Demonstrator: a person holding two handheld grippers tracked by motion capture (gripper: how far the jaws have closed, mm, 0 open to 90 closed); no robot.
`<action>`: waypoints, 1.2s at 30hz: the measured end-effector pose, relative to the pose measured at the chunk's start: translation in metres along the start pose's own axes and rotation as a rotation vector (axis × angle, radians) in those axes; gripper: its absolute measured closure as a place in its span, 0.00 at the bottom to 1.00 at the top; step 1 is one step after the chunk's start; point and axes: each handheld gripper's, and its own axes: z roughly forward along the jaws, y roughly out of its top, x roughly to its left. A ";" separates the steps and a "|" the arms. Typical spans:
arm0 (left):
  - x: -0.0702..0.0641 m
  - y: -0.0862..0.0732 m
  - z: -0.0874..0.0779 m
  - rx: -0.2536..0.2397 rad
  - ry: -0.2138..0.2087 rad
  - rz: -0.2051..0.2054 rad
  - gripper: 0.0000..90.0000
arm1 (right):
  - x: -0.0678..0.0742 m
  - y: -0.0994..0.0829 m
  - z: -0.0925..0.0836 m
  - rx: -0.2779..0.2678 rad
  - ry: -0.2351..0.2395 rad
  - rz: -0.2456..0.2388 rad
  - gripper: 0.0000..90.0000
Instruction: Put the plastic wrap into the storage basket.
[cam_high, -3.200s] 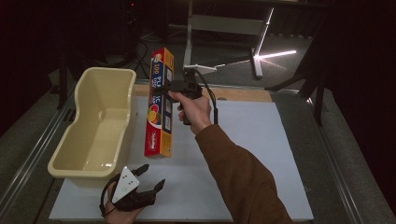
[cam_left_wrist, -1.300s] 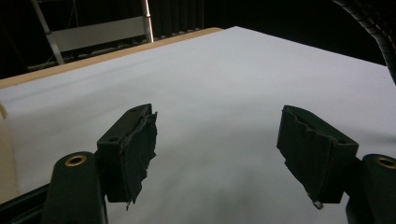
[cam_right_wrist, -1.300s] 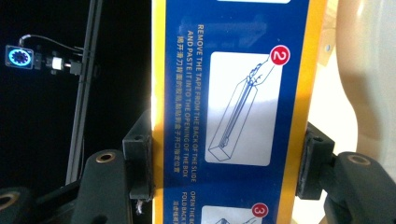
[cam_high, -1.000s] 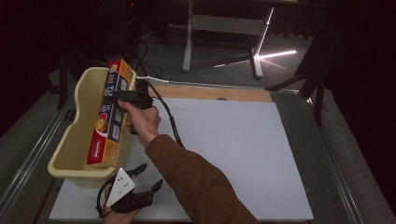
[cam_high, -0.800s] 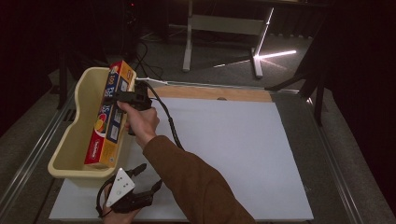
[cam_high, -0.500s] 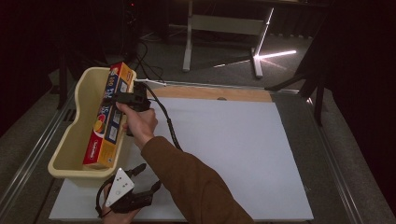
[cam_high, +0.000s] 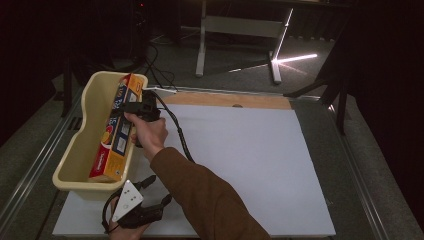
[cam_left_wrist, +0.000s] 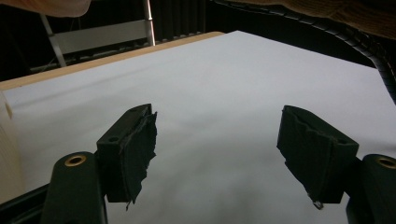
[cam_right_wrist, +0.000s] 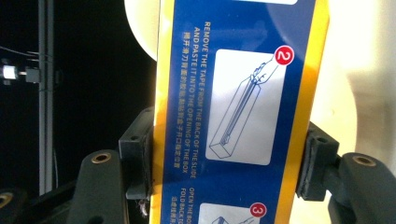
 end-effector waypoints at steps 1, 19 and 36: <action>0.000 0.000 0.000 -0.002 0.000 -0.002 0.31 | 0.000 0.000 0.000 0.002 -0.003 0.001 0.40; 0.000 0.000 0.000 0.001 0.003 -0.001 0.31 | 0.005 0.005 -0.014 0.025 -0.028 -0.086 0.39; 0.000 0.000 0.002 0.011 0.006 0.005 0.30 | 0.006 -0.007 -0.042 0.020 -0.222 -0.502 0.46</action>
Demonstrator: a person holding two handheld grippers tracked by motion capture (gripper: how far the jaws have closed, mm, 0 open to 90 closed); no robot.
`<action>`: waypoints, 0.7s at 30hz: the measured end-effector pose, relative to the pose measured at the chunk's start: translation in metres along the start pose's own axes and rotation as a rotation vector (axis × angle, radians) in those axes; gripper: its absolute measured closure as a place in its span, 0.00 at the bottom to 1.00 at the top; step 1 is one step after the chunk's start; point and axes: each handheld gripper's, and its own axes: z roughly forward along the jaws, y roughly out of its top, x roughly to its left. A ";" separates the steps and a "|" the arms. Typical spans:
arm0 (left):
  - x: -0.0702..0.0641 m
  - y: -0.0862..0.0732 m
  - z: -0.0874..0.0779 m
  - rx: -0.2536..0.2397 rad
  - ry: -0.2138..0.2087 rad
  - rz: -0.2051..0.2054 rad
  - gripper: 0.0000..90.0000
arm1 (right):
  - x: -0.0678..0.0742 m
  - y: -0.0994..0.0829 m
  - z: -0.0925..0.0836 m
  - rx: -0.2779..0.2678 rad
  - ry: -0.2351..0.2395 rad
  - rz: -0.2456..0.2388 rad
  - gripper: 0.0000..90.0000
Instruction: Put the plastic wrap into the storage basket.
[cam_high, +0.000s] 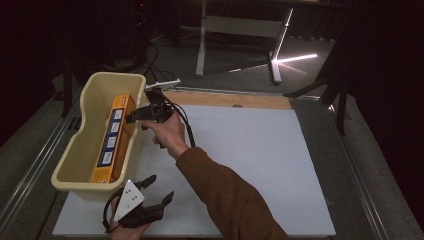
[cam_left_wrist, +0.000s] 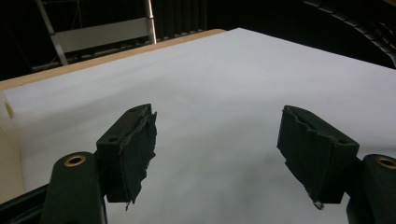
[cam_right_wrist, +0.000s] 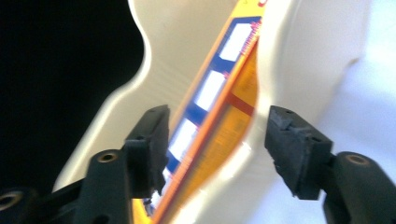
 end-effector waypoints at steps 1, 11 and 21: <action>0.000 0.000 0.000 0.000 0.000 0.000 0.30 | 0.001 -0.002 -0.002 -0.003 -0.027 -0.041 0.46; -0.001 0.000 0.001 0.002 0.002 0.004 0.30 | -0.008 -0.020 -0.025 -0.039 -0.160 -0.276 0.41; -0.001 0.000 0.002 0.009 0.003 0.012 0.30 | -0.021 -0.051 -0.050 -0.038 -0.218 -0.438 0.36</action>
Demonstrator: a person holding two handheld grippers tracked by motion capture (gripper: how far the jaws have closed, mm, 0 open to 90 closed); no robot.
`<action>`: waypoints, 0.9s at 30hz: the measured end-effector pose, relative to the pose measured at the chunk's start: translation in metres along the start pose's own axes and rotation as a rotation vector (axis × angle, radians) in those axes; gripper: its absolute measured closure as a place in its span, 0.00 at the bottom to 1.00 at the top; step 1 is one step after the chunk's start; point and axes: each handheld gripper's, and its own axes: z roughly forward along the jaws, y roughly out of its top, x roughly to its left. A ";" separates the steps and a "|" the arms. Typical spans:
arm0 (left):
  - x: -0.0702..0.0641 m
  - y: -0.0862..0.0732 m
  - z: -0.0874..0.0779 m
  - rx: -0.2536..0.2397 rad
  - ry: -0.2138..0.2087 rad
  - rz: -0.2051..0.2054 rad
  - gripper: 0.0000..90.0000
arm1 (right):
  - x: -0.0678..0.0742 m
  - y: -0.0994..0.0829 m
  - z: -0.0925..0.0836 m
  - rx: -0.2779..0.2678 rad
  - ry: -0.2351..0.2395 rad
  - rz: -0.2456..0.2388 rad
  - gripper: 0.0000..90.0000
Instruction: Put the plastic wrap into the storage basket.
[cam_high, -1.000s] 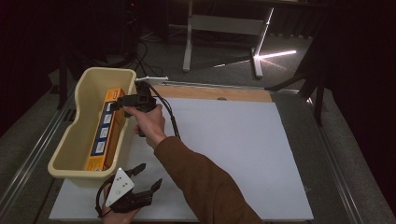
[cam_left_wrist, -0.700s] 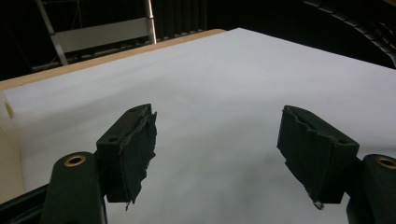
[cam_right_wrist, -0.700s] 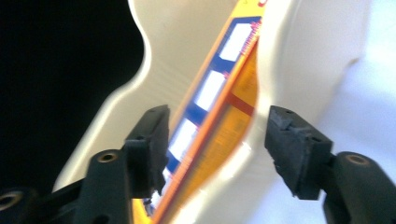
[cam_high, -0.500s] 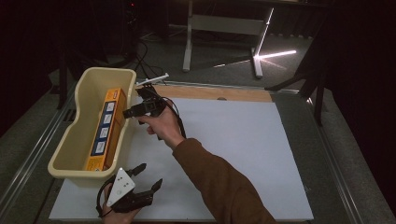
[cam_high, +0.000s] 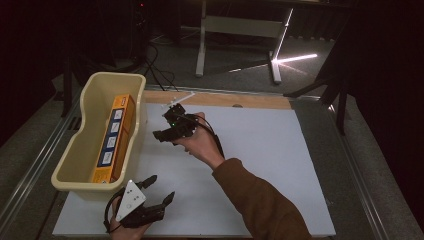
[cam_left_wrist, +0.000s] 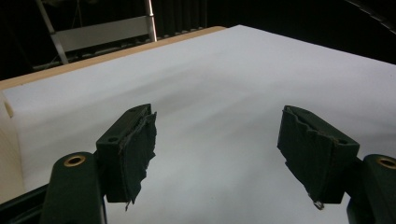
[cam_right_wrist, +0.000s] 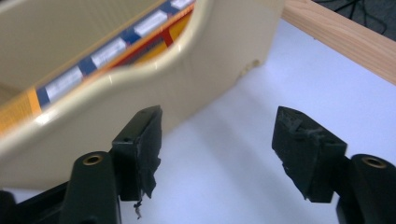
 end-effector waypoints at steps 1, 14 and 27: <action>0.000 0.000 0.000 0.000 0.000 0.002 0.30 | -0.001 -0.005 -0.002 -0.001 -0.010 -0.010 0.36; -0.001 0.000 0.002 0.009 0.009 -0.004 0.30 | -0.026 -0.070 -0.031 -0.072 0.009 0.020 0.34; 0.000 -0.001 0.003 0.019 0.025 -0.007 0.30 | -0.039 -0.147 -0.073 -0.142 -0.138 -0.039 0.31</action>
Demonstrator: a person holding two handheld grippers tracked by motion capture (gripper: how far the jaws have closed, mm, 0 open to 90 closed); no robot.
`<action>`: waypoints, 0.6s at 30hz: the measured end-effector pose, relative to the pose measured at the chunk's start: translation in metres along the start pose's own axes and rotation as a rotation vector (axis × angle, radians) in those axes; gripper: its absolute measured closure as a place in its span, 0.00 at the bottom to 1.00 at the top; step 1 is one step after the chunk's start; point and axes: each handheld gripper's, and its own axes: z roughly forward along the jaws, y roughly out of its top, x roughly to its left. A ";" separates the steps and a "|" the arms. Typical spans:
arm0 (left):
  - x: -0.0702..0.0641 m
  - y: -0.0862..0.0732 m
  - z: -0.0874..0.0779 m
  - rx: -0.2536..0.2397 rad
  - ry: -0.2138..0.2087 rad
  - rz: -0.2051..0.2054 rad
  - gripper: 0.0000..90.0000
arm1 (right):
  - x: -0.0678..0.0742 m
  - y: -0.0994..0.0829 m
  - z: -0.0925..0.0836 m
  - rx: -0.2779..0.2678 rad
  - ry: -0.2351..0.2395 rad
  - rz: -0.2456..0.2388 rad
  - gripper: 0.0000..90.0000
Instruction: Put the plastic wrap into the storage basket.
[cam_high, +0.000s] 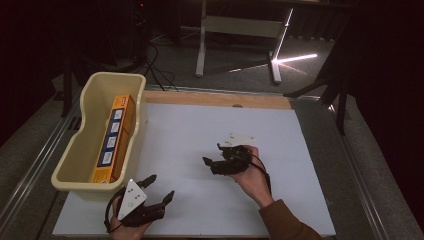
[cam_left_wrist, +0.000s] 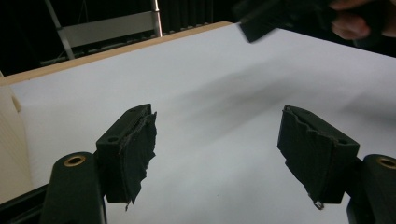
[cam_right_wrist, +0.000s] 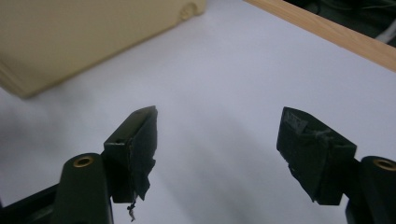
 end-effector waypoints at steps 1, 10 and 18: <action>0.000 0.000 0.000 0.000 0.000 0.000 0.30 | 0.000 0.000 0.000 0.000 0.000 0.000 0.31; 0.001 -0.001 0.001 0.011 0.012 -0.003 0.30 | -0.027 -0.064 -0.039 -0.075 -0.044 0.049 0.30; 0.002 -0.001 0.003 0.027 0.025 -0.008 0.31 | -0.037 -0.102 -0.068 -0.144 -0.065 0.074 0.28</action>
